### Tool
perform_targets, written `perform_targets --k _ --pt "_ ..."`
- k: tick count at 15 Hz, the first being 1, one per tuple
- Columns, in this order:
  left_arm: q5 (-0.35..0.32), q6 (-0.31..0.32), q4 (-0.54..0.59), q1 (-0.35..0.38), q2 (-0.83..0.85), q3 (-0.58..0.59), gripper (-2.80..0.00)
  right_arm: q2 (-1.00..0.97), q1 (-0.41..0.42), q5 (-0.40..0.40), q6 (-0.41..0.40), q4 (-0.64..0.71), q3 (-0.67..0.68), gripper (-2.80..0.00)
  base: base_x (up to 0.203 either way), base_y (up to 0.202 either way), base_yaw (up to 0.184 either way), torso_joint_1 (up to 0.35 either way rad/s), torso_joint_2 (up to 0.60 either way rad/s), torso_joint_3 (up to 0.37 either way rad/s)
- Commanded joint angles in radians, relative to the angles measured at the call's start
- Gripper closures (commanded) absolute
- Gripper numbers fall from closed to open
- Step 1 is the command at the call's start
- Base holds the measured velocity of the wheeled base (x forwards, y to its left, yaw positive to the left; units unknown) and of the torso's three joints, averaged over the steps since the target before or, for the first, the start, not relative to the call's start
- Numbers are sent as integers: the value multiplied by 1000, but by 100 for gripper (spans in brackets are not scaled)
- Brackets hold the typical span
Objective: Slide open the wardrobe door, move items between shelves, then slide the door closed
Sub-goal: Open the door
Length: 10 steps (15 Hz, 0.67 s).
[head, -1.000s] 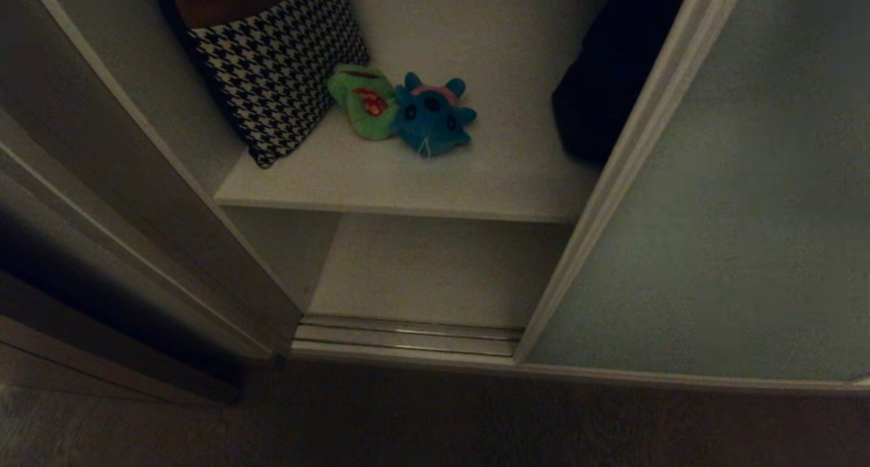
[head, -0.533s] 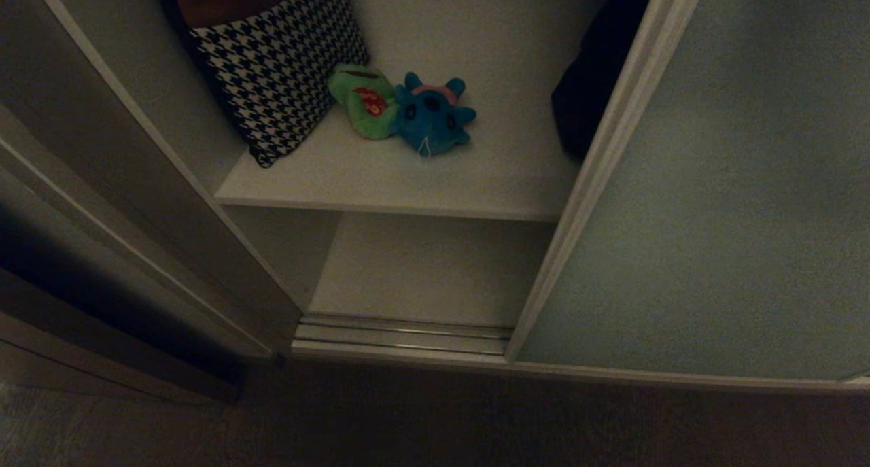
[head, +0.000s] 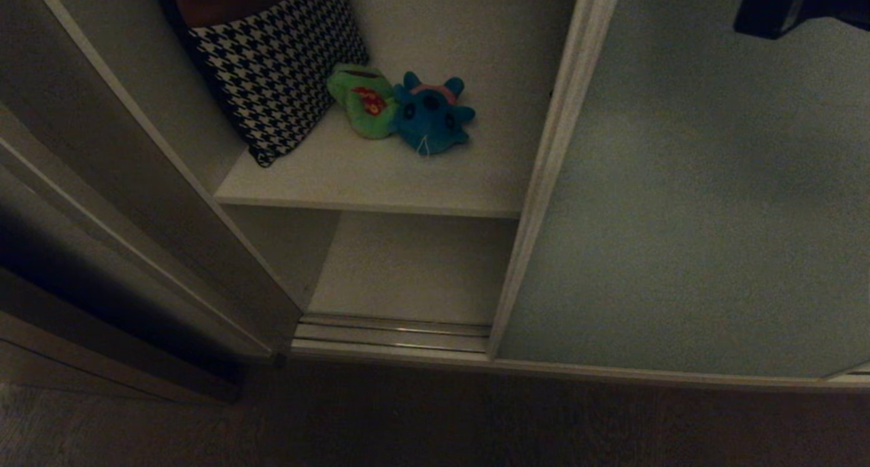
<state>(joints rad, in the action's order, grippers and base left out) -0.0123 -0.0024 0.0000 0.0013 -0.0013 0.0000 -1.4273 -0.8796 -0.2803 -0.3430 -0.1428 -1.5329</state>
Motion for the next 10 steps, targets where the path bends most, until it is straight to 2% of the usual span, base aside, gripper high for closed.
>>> perform_targets --k 1,4,6,10 --pt "0 -1 0 0 0 0 0 -83 -30 -2 -2 -2 -49 0 0 0 0 0 0 0" --pt "0 -1 0 0 0 0 0 -107 -73 1 -6 2 -80 0 0 0 0 0 0 0" --pt "0 -1 0 0 0 0 0 -81 -131 6 -14 44 -89 0 0 0 0 0 0 0" --pt "0 -1 0 0 1 0 0 32 -154 9 -22 116 -71 0 0 0 0 0 0 0"
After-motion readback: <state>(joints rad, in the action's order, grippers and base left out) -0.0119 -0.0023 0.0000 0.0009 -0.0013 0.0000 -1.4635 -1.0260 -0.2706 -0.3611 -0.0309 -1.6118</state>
